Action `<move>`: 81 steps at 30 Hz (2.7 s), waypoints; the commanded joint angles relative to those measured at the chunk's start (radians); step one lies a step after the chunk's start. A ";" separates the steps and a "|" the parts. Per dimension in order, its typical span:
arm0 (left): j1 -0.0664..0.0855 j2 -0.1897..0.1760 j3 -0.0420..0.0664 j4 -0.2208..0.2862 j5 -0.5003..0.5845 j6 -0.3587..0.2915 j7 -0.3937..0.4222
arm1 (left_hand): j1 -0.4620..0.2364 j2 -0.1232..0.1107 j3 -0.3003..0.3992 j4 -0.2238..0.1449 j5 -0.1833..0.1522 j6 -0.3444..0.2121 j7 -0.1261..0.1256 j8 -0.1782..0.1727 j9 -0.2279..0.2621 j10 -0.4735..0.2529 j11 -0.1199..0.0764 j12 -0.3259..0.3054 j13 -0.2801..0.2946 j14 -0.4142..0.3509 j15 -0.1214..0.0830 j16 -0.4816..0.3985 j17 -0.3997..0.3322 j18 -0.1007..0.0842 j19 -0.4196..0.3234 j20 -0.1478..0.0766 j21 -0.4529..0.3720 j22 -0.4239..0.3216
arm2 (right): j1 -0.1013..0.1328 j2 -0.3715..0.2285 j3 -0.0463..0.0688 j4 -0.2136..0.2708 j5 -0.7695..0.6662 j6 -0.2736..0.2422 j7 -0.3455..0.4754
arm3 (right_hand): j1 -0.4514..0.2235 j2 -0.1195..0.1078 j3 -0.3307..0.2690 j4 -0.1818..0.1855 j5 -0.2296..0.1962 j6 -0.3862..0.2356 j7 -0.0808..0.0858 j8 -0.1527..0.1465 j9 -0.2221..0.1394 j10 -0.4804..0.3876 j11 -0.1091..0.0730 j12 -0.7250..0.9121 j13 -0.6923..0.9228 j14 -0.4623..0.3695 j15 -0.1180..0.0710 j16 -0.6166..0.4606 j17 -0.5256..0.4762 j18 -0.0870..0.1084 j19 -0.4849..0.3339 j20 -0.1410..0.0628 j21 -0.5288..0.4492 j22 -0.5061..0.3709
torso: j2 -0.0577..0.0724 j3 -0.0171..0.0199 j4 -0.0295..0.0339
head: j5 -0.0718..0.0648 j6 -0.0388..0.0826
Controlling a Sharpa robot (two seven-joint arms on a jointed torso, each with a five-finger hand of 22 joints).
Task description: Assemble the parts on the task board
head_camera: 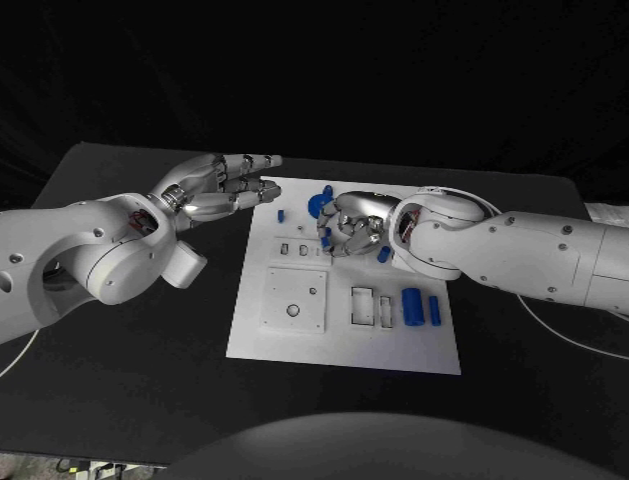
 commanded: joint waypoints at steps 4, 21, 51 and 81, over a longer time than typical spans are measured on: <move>-0.007 0.001 0.001 0.000 -0.006 0.020 0.005 | 0.011 0.003 0.000 -0.006 0.003 0.000 0.003 0.001 -0.001 0.006 0.003 0.002 0.001 0.005 -0.001 0.004 0.001 -0.007 0.009 0.000 0.007 -0.001 | -0.003 0.004 0.000 -0.003 -0.015 0.009 0.006 | -0.004 -0.006 0.000 -0.004 -0.002 0.005 0.000 -0.007 -0.001 0.107 0.007 0.004 0.263 0.104 0.010 0.003 0.263 0.016 -0.010 0.000 -0.005 0.202 | 0.000 0.0001 -0.0001 | 0.000 0.000; -0.011 -0.002 0.001 0.001 -0.006 0.018 0.008 | 0.013 0.003 0.001 -0.007 0.004 0.001 0.004 0.001 -0.001 0.007 0.003 0.002 0.002 0.005 0.000 0.005 0.001 -0.007 0.009 0.000 0.007 -0.001 | -0.004 0.008 0.000 -0.008 -0.009 0.040 -0.011 | -0.018 -0.009 0.001 -0.011 -0.028 -0.013 0.008 -0.058 -0.027 0.107 0.012 0.004 0.263 0.104 0.015 0.003 0.263 0.024 -0.037 0.007 -0.037 0.191 | 0.000 0.0001 -0.0008 | 0.001 0.000; -0.011 -0.005 0.001 -0.001 -0.006 0.006 0.028 | 0.018 0.004 0.004 -0.009 0.005 0.009 0.007 0.003 0.000 0.014 0.004 0.003 0.004 0.014 -0.002 0.013 0.003 -0.006 0.015 0.000 0.011 0.000 | -0.003 0.006 0.000 -0.007 -0.039 0.049 0.007 | -0.073 -0.014 -0.089 -0.026 -0.392 -0.157 0.015 -0.332 -0.216 0.107 0.010 0.004 0.263 0.104 0.016 0.003 0.263 0.035 -0.071 0.011 -0.097 0.177 | 0.000 0.0002 -0.0002 | 0.003 0.000; -0.009 0.028 0.001 -0.028 -0.200 -0.292 0.050 | -0.105 0.023 -0.108 0.019 -0.195 0.342 0.043 0.095 0.041 0.704 0.066 0.279 0.340 0.506 -0.080 0.401 0.108 0.058 0.397 -0.031 0.209 0.066 | 0.159 -0.353 0.001 0.250 0.117 -0.332 0.194 | -0.265 0.138 -0.303 0.136 -0.364 -0.023 0.010 -0.248 -0.232 0.107 0.007 0.004 0.263 0.104 0.017 0.003 0.263 0.023 -0.033 0.011 -0.048 0.195 | -0.015 0.0074 -0.0119 | 0.008 0.000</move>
